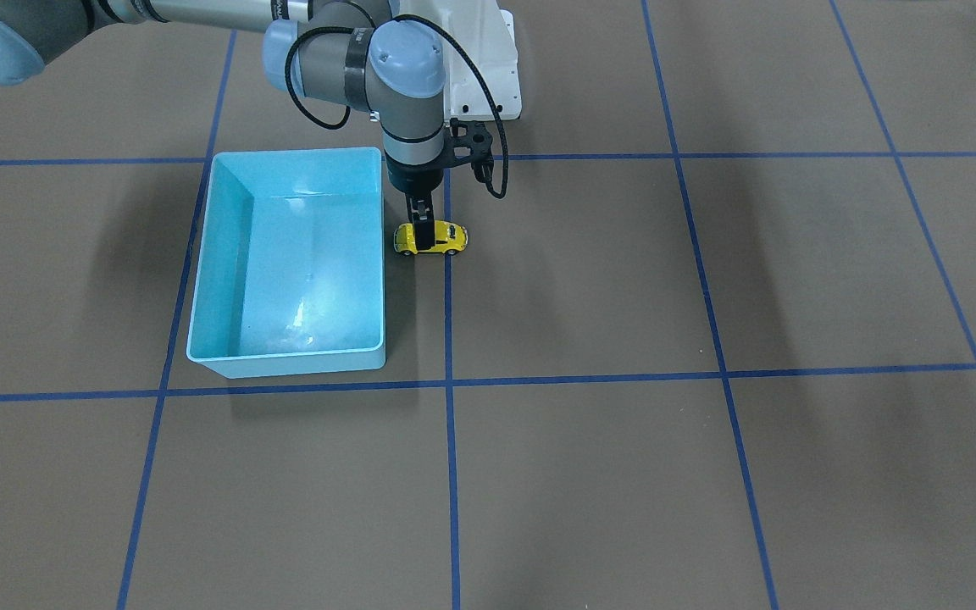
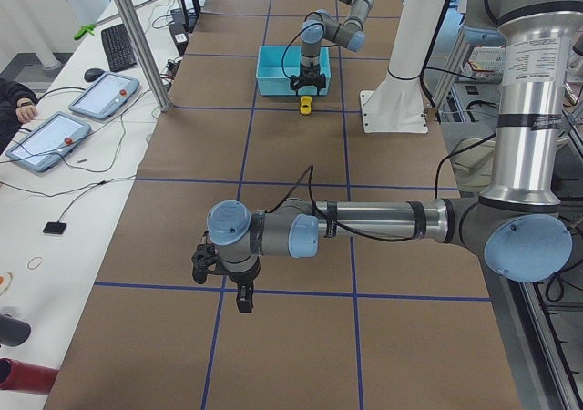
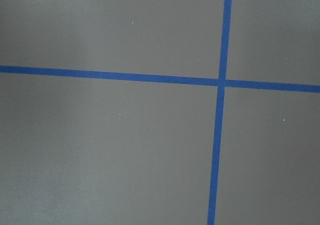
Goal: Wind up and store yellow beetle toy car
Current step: 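Lower the right gripper onto the yellow car beside the bin and grasp it, then lift the car with the right gripper and carry it into the bin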
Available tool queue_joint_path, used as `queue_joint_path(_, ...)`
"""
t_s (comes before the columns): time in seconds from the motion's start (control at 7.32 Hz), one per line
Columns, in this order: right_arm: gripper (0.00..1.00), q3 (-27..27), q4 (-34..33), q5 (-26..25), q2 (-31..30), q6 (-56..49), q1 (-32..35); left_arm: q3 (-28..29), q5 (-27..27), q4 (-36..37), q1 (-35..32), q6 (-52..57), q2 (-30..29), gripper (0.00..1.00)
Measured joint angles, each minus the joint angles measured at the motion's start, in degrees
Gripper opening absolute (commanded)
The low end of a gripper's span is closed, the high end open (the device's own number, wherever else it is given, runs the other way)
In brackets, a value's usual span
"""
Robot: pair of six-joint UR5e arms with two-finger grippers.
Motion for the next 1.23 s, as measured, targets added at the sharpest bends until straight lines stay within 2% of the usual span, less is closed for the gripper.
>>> queue_joint_path(0.41,0.98,-1.14,2.94,0.02,0.23,2.39,0.14,-1.44,0.09,0.16,0.08,1.37,0.72,1.00)
queue_joint_path(0.82,0.91,-2.01,4.21,0.13,0.34,4.40,0.21,-2.37,0.32,0.26,0.42,1.55,0.92,1.00)
queue_joint_path(0.96,0.87,-2.50,4.37,0.14,0.52,4.50,0.21,-2.44,0.53,0.37,0.43,1.54,1.05,1.00)
queue_joint_path(1.09,0.78,-2.86,4.46,0.14,0.63,4.61,0.21,-2.60,0.62,0.44,0.43,1.51,1.14,1.00)
queue_joint_path(1.23,0.61,-3.25,4.50,0.14,0.72,4.66,0.22,-2.58,0.72,0.48,0.44,1.51,1.20,1.00)
